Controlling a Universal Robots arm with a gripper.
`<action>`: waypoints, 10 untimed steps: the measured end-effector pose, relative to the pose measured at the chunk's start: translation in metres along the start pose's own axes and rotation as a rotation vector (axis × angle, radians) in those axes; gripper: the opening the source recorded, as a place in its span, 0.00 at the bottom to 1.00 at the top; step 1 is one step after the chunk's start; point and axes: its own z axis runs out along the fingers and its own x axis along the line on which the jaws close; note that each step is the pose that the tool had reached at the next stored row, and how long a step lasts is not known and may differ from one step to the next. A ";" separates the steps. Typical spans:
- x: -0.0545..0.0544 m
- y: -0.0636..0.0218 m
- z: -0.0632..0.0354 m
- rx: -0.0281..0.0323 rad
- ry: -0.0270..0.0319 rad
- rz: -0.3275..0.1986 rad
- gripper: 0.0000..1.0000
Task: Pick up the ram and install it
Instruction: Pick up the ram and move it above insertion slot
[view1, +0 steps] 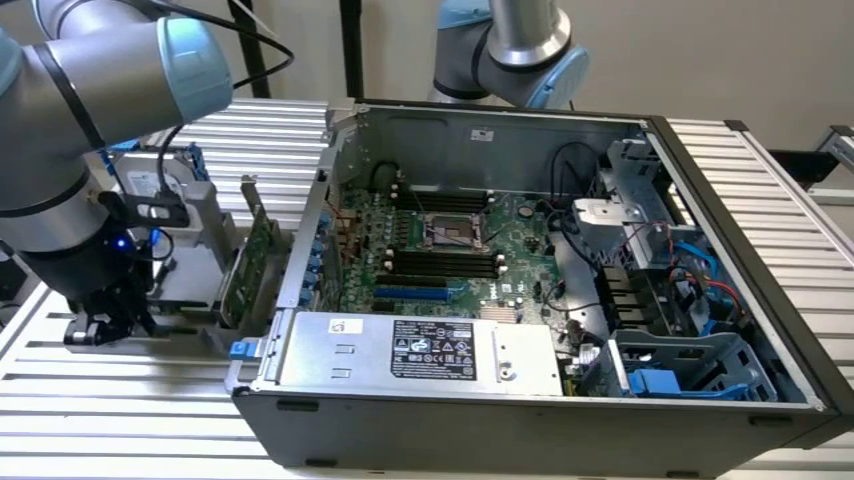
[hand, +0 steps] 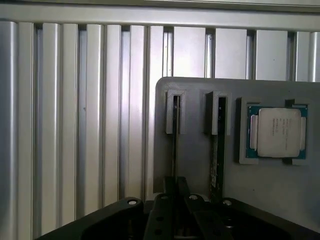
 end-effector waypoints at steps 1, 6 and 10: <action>0.000 0.0001 -0.0017 0.0000 0.0000 0.000 0.00; 0.000 0.0007 -0.0150 0.0002 -0.0001 0.000 0.00; -0.001 0.0013 -0.0313 0.0001 0.0000 0.000 0.00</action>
